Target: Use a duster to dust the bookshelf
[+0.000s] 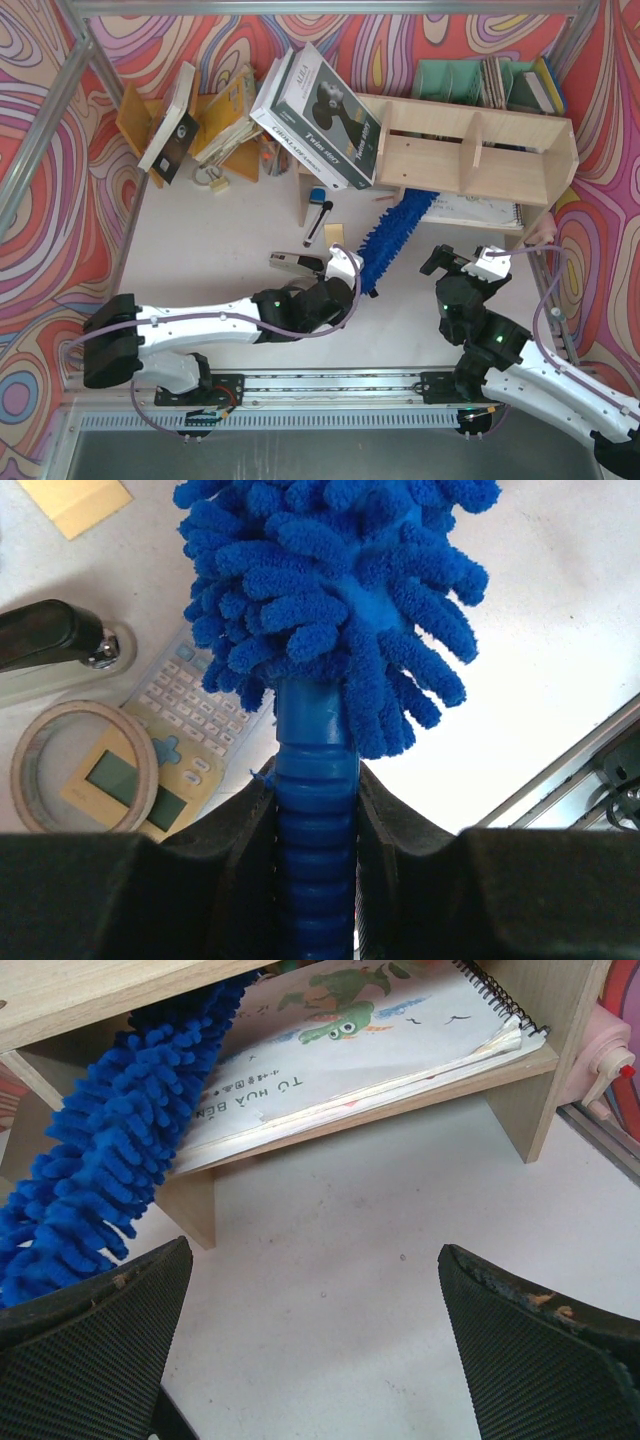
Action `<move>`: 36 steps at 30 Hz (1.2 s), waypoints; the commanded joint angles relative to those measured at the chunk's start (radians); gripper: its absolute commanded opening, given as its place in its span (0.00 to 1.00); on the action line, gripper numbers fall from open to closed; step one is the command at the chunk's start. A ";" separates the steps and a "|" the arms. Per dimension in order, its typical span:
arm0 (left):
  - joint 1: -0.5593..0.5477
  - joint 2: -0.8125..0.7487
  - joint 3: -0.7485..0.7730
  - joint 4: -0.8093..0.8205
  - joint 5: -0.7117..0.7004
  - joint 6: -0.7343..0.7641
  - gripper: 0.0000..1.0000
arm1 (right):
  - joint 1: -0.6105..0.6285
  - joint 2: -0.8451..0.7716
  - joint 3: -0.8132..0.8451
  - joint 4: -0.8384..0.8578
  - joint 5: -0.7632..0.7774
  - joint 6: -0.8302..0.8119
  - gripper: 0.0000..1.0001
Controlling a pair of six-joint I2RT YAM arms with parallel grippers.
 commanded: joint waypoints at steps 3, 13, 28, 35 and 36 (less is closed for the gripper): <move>0.012 0.116 0.092 -0.027 -0.001 -0.057 0.00 | -0.001 -0.002 0.000 -0.007 0.026 -0.010 0.99; -0.009 -0.010 0.092 0.097 -0.112 -0.104 0.00 | -0.001 -0.003 0.001 -0.008 0.022 -0.009 0.99; -0.024 0.149 0.185 0.005 -0.108 -0.240 0.00 | -0.001 -0.021 -0.003 -0.009 0.016 -0.007 0.99; 0.003 0.195 0.221 -0.028 -0.040 -0.242 0.00 | -0.001 -0.023 -0.003 -0.007 0.013 -0.010 0.99; 0.003 0.203 0.233 -0.034 -0.034 -0.234 0.00 | -0.001 -0.023 -0.003 -0.006 0.013 -0.009 0.99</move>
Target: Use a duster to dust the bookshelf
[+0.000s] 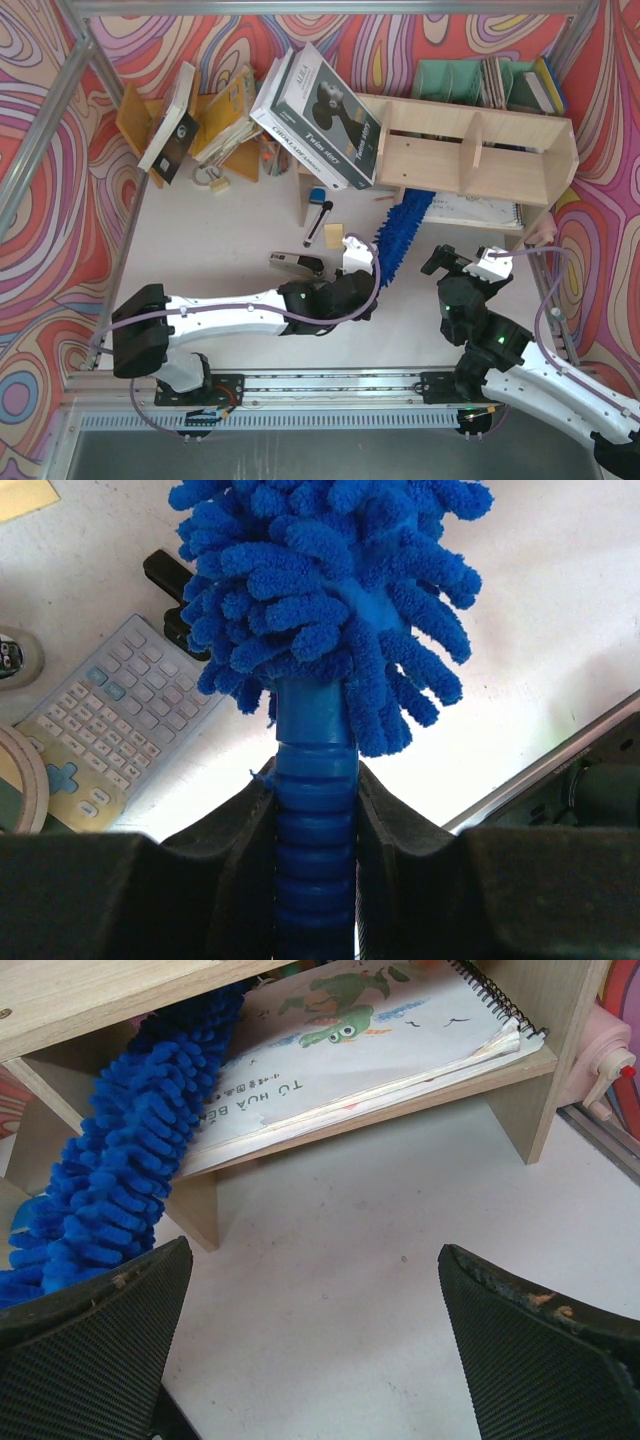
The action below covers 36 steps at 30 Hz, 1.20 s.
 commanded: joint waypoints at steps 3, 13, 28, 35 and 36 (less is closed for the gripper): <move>0.018 0.031 0.071 -0.029 -0.013 0.002 0.00 | -0.001 -0.009 -0.003 -0.006 0.015 -0.008 0.99; -0.030 0.013 0.102 -0.053 -0.090 0.094 0.00 | -0.001 -0.007 -0.003 -0.004 0.015 -0.009 0.99; 0.007 0.056 0.101 -0.089 0.081 0.128 0.00 | -0.001 -0.012 0.000 -0.020 0.020 0.003 0.99; 0.006 0.079 0.130 -0.089 0.133 0.167 0.00 | -0.001 -0.018 0.000 -0.033 0.023 0.013 0.99; 0.003 0.079 0.133 -0.089 0.138 0.176 0.00 | -0.001 -0.018 0.001 -0.033 0.024 0.013 0.99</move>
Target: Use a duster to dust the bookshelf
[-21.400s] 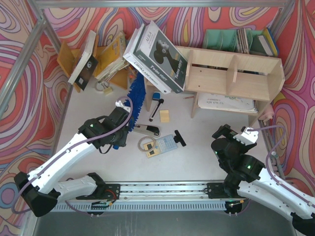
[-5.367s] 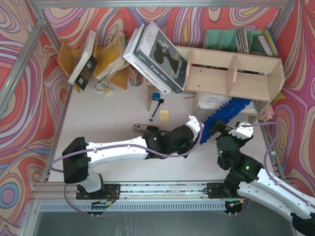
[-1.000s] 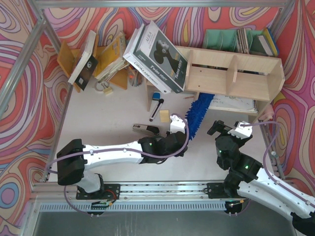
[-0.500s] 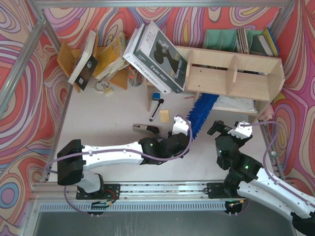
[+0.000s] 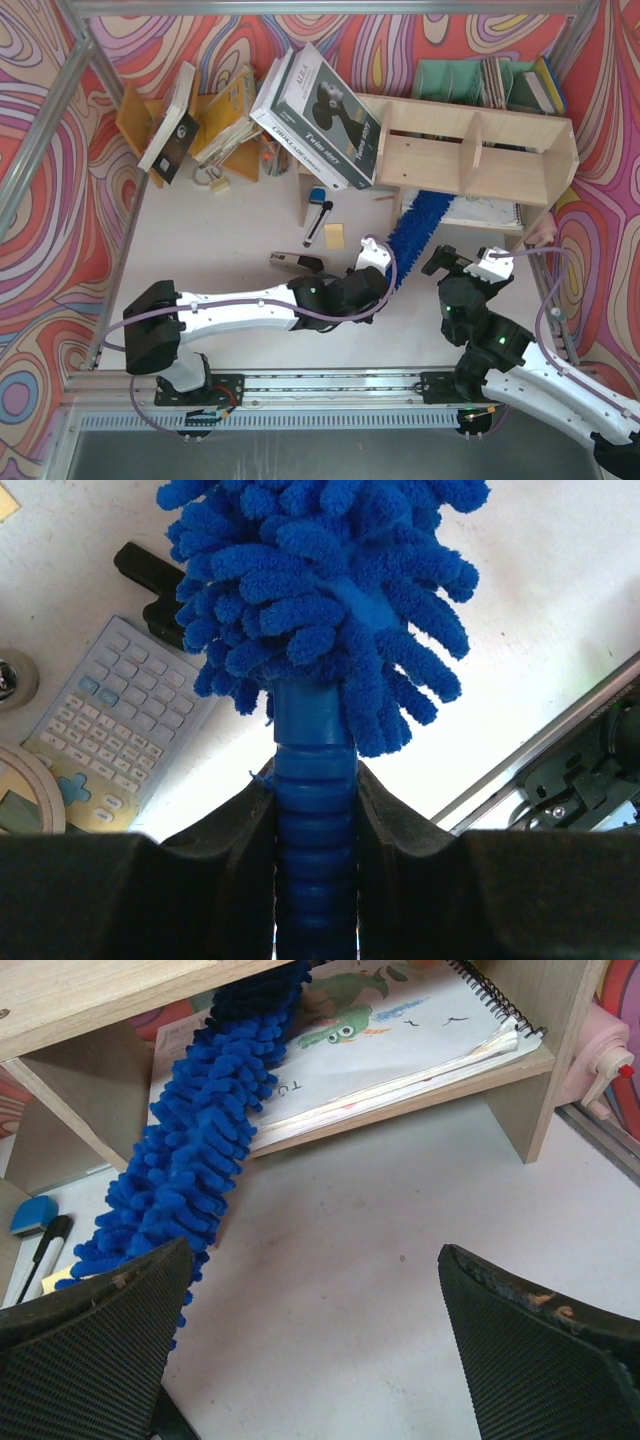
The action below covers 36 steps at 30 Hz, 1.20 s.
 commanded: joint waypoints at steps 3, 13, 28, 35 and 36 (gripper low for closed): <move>-0.015 0.016 0.056 0.017 0.061 0.081 0.00 | -0.001 -0.013 0.003 -0.036 0.032 0.023 0.99; -0.033 0.038 0.094 0.046 0.084 0.144 0.00 | -0.001 -0.027 0.023 -0.153 0.080 0.133 0.99; 0.025 0.004 0.089 -0.012 0.020 0.160 0.00 | -0.001 -0.027 0.024 -0.163 0.080 0.144 0.99; 0.029 0.029 0.103 -0.002 0.084 0.143 0.00 | -0.001 -0.029 0.023 -0.159 0.076 0.145 0.99; 0.027 0.036 0.108 -0.003 0.100 0.141 0.00 | -0.001 -0.029 0.023 -0.159 0.076 0.143 0.99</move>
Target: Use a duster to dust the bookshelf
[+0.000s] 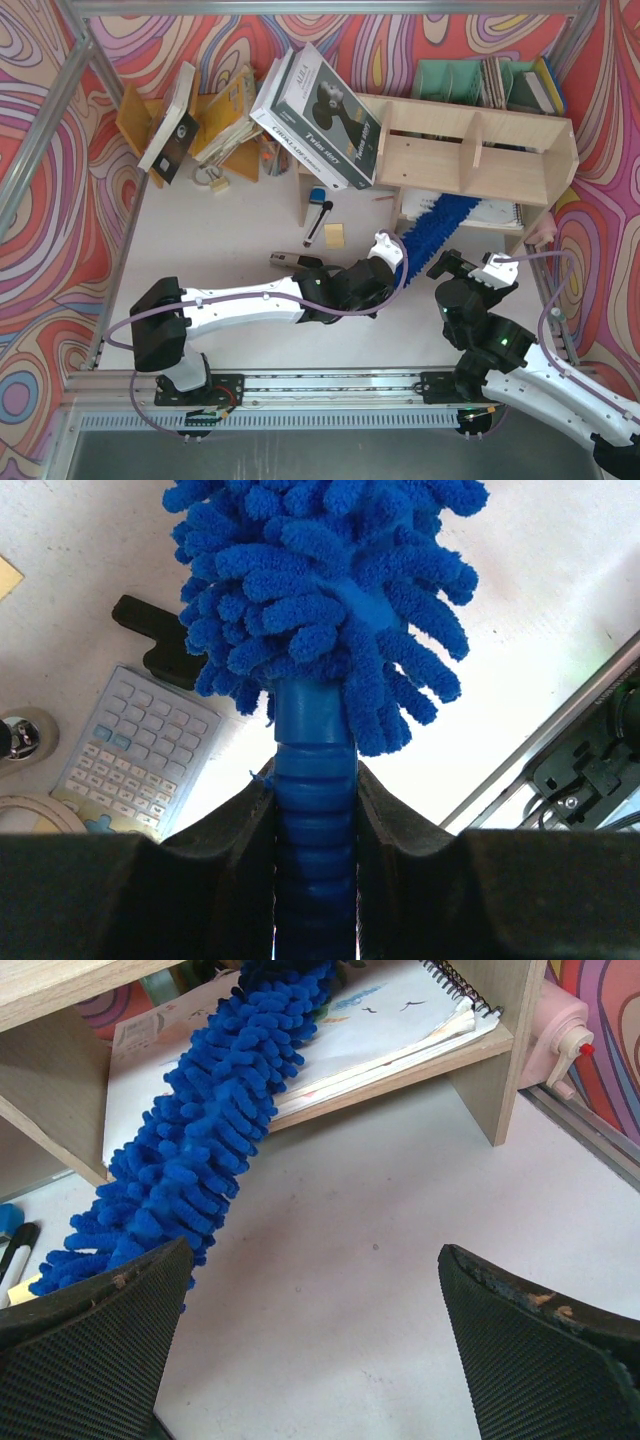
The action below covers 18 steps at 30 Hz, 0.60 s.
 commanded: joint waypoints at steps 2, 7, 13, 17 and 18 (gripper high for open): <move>-0.006 0.001 0.025 0.019 0.057 -0.008 0.00 | -0.001 -0.011 0.023 -0.013 0.030 0.020 0.99; -0.032 -0.007 0.031 0.020 0.077 0.031 0.00 | -0.001 -0.007 0.023 -0.009 0.029 0.016 0.99; -0.067 -0.048 0.009 0.020 0.098 0.096 0.00 | -0.001 0.005 0.027 -0.008 0.027 0.014 0.99; -0.070 -0.095 -0.038 0.020 0.104 0.109 0.00 | -0.002 0.007 0.040 -0.015 0.023 0.014 0.99; -0.071 -0.113 -0.060 0.044 0.103 0.112 0.00 | -0.001 0.009 0.044 -0.017 0.022 0.014 0.99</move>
